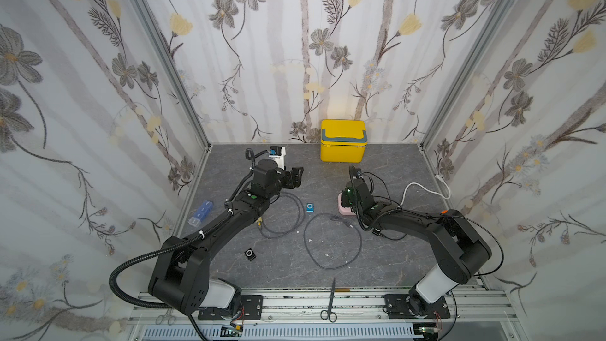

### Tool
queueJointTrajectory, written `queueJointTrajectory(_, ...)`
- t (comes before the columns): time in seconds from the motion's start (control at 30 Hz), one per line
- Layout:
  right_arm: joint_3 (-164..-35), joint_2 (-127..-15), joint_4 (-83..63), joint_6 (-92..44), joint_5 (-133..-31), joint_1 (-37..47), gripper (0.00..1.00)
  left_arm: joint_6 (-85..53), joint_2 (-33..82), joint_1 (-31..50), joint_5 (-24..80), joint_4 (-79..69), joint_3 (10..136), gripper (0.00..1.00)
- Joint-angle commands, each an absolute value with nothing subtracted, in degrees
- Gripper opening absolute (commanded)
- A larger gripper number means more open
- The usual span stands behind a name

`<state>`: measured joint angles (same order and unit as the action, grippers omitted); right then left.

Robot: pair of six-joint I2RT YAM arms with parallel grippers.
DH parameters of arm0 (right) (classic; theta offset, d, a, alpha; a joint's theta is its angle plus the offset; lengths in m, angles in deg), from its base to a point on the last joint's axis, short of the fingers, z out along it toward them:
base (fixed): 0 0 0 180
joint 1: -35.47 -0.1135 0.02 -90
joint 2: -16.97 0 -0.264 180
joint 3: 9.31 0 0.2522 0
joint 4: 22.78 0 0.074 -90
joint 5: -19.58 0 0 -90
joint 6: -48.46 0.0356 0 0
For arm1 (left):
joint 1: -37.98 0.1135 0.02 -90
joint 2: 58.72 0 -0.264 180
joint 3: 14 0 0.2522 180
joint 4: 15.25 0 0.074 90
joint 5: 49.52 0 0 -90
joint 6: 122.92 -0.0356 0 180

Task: Charge mp3
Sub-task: Insert the plug into the socket.

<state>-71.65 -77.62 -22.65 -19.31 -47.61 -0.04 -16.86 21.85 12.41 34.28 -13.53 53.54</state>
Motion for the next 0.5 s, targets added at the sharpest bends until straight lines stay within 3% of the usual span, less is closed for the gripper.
queueJointTrajectory(0.0, -71.4, -78.0, -24.5, -18.6, -46.3, -0.2, 0.0, -17.4, 21.9, 12.4, 34.1, -14.6, 54.1, 0.79)
queueJointTrajectory(0.47, -69.8, -77.1, -27.8, -18.4, -45.2, -0.2, 0.0, -17.4, 22.5, 12.3, 33.4, -14.9, 54.1, 0.79)
